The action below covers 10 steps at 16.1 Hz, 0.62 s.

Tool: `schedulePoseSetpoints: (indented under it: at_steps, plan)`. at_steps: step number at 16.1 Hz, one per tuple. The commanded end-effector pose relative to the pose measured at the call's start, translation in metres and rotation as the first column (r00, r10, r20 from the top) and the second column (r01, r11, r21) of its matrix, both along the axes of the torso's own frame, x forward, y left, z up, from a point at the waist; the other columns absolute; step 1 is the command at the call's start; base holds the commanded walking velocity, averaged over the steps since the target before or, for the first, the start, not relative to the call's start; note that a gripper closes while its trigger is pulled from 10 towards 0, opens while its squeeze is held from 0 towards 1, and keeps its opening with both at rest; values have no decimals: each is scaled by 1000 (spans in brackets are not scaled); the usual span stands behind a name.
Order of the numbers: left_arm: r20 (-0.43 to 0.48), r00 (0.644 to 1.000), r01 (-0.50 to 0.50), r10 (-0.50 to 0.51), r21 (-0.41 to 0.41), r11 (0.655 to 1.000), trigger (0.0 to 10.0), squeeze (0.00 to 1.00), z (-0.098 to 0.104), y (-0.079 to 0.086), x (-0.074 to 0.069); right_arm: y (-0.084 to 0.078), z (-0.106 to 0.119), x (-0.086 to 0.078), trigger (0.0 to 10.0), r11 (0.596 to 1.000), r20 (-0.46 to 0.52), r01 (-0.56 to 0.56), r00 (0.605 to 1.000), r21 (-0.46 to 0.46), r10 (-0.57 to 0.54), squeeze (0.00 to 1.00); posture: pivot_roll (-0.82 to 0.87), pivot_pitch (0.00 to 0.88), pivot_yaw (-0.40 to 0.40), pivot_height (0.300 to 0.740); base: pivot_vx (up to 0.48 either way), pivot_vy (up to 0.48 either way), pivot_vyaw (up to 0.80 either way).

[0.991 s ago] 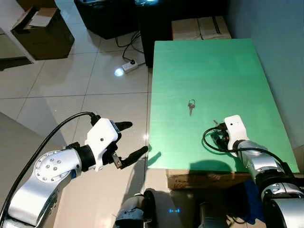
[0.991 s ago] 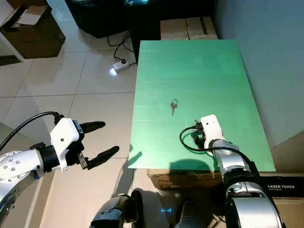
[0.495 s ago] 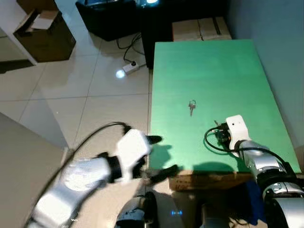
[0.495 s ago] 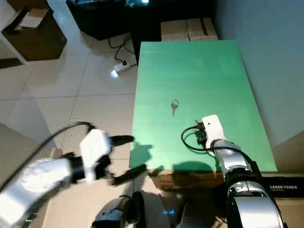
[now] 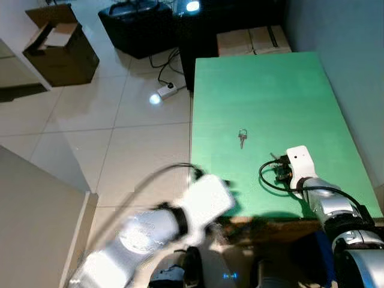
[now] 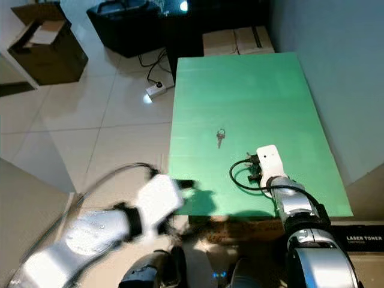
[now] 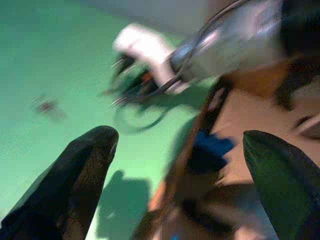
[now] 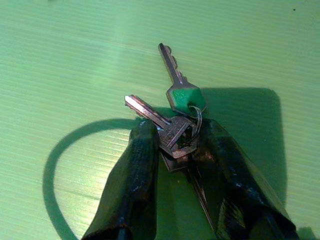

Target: Hang keys on a hook

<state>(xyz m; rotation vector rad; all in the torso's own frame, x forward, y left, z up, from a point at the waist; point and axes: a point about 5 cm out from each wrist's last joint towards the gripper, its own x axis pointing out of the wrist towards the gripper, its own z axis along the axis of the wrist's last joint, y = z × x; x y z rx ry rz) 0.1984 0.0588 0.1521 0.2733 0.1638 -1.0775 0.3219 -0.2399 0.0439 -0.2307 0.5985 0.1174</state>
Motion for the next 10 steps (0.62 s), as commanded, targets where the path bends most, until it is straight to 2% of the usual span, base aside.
schedulePoseSetpoints:
  at_steps: [1,3,6,7,9,10]
  plan:
    - [29,999,-20,20,7,1000,10000,0,1,3,1,2,-11,-7,0,1000,-37,20,999,20,-19,0,64,124,185,740,0,0,0]
    - [63,993,-105,104,14,994,10000,0,-4,3,12,2,-6,-4,0,999,3,23,1000,28,-24,0,56,118,182,740,0,0,0]
    - [69,970,-229,232,-51,972,10000,0,-13,2,25,4,17,7,0,996,177,38,983,85,-53,0,16,77,163,740,0,0,0]
    - [75,962,-257,261,-56,965,10000,0,-15,3,29,6,21,8,0,994,208,35,977,99,-55,0,1,63,158,740,0,0,0]
    - [109,913,-388,394,-73,919,10000,0,-19,3,48,17,37,9,0,993,308,12,950,117,-47,0,-36,30,140,740,0,0,0]
    - [113,904,-405,412,-81,911,10000,0,-20,2,52,21,41,8,0,992,330,10,942,123,-50,0,-47,20,135,740,0,0,0]
